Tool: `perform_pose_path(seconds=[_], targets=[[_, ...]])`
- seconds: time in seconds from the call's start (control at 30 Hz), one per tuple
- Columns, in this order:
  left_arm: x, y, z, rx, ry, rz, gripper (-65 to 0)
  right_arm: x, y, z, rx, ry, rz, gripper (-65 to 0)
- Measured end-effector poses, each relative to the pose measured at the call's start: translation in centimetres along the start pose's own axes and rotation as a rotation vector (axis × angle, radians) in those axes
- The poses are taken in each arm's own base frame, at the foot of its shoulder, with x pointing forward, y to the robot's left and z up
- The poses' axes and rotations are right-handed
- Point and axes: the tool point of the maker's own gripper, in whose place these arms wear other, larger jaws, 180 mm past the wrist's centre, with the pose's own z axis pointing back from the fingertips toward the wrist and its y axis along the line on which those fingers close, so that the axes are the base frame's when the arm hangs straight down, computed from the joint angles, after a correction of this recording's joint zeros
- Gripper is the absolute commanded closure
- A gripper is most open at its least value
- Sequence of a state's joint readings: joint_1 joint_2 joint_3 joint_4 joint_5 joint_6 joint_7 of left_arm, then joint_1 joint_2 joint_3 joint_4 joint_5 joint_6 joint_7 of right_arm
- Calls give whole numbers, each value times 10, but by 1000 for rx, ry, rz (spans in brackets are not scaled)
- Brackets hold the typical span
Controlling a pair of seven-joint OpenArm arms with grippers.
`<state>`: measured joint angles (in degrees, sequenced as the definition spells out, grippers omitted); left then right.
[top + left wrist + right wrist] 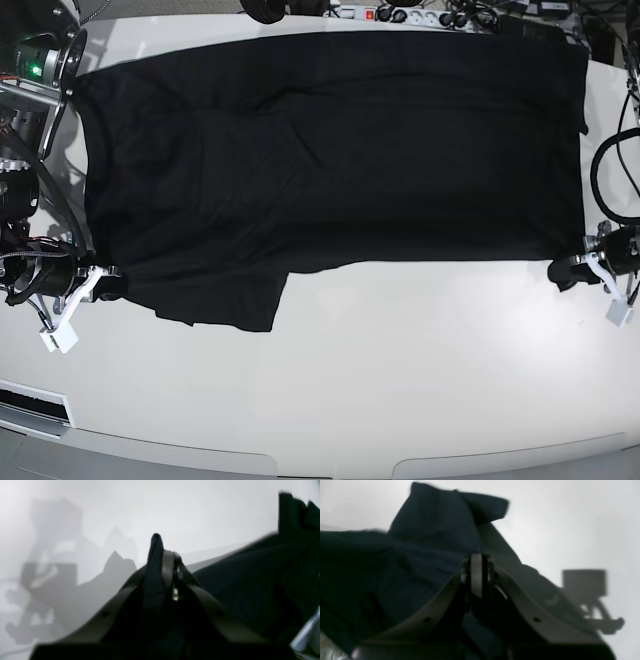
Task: Layout the t-shirt on the table in an organized manner, then fold the t-shirt properly
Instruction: 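Lift the hem edge with both grippers and fold it toward the collar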
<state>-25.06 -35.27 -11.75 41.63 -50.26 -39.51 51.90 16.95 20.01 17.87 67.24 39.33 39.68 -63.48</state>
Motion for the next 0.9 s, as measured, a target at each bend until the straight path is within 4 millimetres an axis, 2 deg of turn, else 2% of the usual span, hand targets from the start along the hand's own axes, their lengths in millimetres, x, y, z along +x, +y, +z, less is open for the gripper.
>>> perform_pose_path(seconds=[0.13, 0.27, 0.4, 0.63, 0.77, 0.9], targets=[[-12, 1, 3, -2, 55, 3, 0, -17, -2, 1, -4, 30, -8, 0], [-13, 17, 23, 33, 62, 8, 0, -47, -21, 15, -45, 101, -18, 0], [-2, 17, 37, 3, 30, 37, 0, -40, -21, 24, -26, 80, -18, 0], [-20, -5, 40, -116, 130, 99, 0, -46, -6, 41, 32, 167, 17, 0], [-25, -11, 44, -152, 166, 111, 0, -38, 4, 41, 74, 134, 17, 0], [-37, -5, 55, -147, 176, 135, 0, -60, 2, 41, 67, 182, 0, 0]])
